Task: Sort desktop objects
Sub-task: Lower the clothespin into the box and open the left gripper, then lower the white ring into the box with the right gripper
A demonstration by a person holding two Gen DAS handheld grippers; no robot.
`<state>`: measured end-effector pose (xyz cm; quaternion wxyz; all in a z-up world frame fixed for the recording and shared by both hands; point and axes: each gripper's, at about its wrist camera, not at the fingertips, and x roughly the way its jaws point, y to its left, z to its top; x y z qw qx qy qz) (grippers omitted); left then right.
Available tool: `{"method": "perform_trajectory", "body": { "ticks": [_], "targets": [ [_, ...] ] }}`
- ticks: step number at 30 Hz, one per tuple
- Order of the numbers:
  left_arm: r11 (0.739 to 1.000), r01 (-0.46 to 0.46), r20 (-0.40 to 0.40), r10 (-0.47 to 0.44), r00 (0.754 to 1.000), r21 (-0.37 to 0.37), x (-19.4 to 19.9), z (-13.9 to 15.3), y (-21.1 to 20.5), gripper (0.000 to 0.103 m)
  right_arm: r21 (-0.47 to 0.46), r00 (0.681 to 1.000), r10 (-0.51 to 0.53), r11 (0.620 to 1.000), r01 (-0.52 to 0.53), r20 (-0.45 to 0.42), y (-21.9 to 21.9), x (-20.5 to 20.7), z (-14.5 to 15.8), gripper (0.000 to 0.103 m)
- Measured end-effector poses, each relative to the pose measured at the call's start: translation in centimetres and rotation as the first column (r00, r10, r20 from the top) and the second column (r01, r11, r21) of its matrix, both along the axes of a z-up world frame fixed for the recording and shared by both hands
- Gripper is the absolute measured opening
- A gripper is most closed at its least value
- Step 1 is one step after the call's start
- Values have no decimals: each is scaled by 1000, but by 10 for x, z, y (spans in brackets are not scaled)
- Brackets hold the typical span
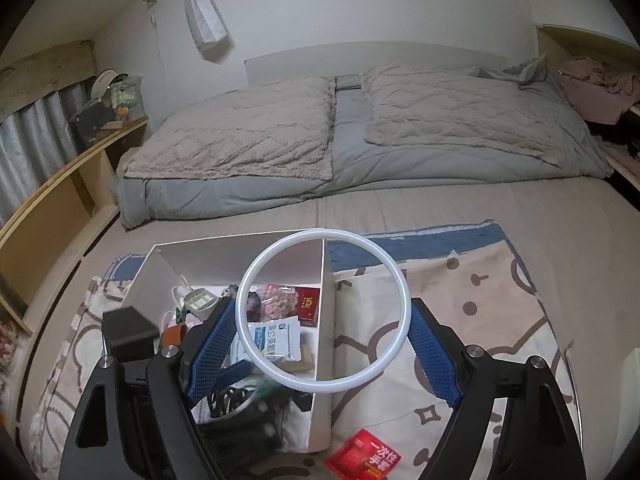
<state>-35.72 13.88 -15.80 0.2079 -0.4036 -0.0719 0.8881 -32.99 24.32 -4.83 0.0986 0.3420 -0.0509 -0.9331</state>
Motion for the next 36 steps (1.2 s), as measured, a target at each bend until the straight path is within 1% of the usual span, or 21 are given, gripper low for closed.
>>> {"method": "perform_trajectory", "body": {
  "ticks": [7, 13, 18, 23, 28, 33, 36],
  "targets": [
    [1000, -16, -12, 15, 1000, -13, 4, 5, -2, 67, -11, 1000, 2, 1000, -2, 10, -1, 0, -2, 84],
    [999, -53, -38, 53, 998, -8, 9, 22, -22, 67, -15, 1000, 4, 1000, -4, 9, -4, 3, 0, 84],
    [995, -83, -95, 77, 993, -58, 15, 43, -39, 67, -34, 1000, 8, 999, -8, 2, -8, 5, 5, 84],
    [986, -141, -145, 127, 981, -86, 23, 63, -68, 67, -55, 1000, 22, 998, -22, -1, -16, 7, 7, 84],
    [972, -207, -194, 183, 964, -108, 35, 80, -102, 67, -55, 998, 53, 997, -52, 17, -31, 6, -1, 84],
    [954, -272, -228, 239, 944, -125, 56, 87, -133, 70, -33, 995, 90, 996, -89, 45, -51, 3, -14, 84],
    [950, -288, -230, 257, 939, -116, 66, 88, -148, 70, -25, 992, 108, 994, -107, 68, -62, 0, -23, 84]
  ]
}}
